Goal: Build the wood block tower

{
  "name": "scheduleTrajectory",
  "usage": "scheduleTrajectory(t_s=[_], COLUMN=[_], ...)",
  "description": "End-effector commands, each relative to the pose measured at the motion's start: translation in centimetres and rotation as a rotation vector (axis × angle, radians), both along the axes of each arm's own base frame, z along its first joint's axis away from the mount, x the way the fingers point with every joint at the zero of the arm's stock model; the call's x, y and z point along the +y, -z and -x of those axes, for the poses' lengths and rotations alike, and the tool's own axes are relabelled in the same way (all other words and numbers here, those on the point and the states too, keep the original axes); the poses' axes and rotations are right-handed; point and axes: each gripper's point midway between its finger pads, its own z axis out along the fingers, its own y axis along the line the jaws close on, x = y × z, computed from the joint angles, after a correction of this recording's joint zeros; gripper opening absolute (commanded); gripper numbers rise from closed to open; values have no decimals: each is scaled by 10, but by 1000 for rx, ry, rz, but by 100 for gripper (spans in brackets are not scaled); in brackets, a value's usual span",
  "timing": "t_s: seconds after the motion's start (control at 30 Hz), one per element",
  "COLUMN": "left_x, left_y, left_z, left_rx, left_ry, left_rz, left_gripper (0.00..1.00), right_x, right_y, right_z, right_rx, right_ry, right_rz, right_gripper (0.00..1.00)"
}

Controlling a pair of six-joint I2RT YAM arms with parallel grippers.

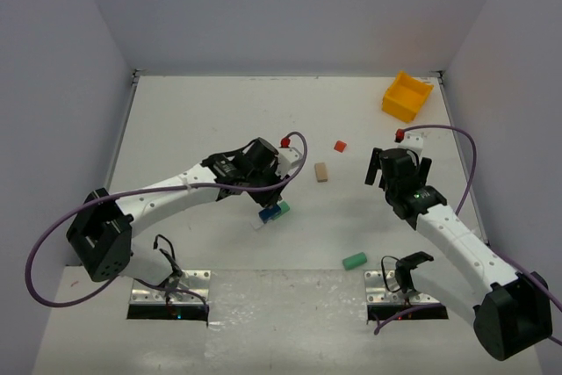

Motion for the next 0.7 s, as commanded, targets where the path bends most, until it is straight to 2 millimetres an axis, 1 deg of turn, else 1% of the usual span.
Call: scheduleTrajectory(t_s=[0.0, 0.1, 0.27, 0.4, 0.47, 0.67], left_x=[-1, -2, -6, -5, -1, -2], left_y=[-5, -4, -4, -2, -1, 2], left_z=[-7, -6, 1, 3, 2, 4], left_rx=[-73, -95, -110, -117, -131, -147], left_ry=[-29, -23, 10, 10, 3, 21], left_rz=[7, 3, 11, 18, 2, -1], left_gripper=[0, 0, 0, 0, 0, 0], right_x=[-7, -7, -6, -5, -4, -4], right_y=[-7, -6, -7, -7, -6, -5], right_z=[-3, -3, -2, -1, -1, -1], right_rx=[-40, -33, -43, -44, -40, -35], right_ry=[47, 48, 42, 37, 35, 33], right_rz=[1, 5, -8, -13, -12, -12], right_gripper=[99, 99, 99, 99, 99, 99])
